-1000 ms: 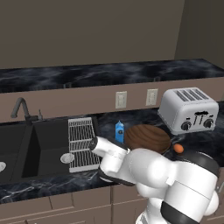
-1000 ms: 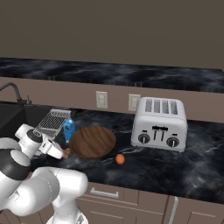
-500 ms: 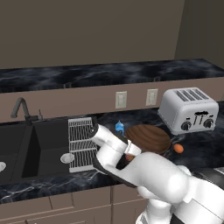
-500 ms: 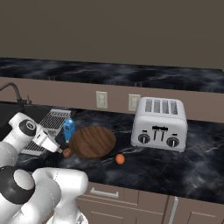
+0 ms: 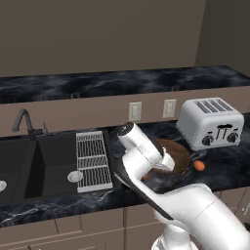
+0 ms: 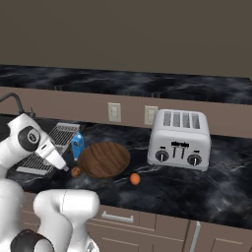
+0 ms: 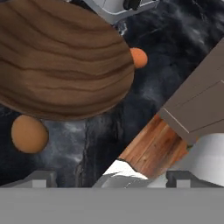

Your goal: Gather the eggs and milk located in the vicinity of the sink area and place them right next to the bowl.

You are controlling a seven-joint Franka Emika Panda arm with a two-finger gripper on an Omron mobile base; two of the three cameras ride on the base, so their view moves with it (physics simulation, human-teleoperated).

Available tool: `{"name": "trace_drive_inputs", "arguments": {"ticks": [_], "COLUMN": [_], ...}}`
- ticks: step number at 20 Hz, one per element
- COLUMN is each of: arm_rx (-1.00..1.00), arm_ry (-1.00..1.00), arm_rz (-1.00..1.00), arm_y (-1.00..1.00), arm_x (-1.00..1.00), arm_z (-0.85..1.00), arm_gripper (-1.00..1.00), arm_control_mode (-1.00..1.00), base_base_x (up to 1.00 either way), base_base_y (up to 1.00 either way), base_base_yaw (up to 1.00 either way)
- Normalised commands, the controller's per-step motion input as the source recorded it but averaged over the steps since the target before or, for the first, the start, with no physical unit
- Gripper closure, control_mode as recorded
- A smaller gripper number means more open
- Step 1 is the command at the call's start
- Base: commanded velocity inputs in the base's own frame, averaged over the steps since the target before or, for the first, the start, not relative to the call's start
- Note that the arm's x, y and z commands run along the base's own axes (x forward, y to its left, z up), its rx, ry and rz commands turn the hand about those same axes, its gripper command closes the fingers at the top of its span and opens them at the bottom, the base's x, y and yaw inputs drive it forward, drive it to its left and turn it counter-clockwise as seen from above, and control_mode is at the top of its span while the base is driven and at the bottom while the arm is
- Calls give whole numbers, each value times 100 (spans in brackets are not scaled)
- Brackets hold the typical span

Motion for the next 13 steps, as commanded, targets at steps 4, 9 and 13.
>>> {"name": "trace_drive_inputs", "arguments": {"ticks": [4, 9, 13], "arm_rx": [8, 0, 2], "arm_ry": [4, 0, 9], "arm_rz": [19, 29, 43], "arm_y": [-86, -100, -100], "arm_x": [-4, 4, 21], "arm_z": [23, 0, 6], "arm_gripper": [-100, -100, -100], "arm_control_mode": [-100, -100, -100], "base_base_x": [0, 0, 0], "base_base_y": [0, 0, 0], "base_base_yaw": [0, 0, 0]}}
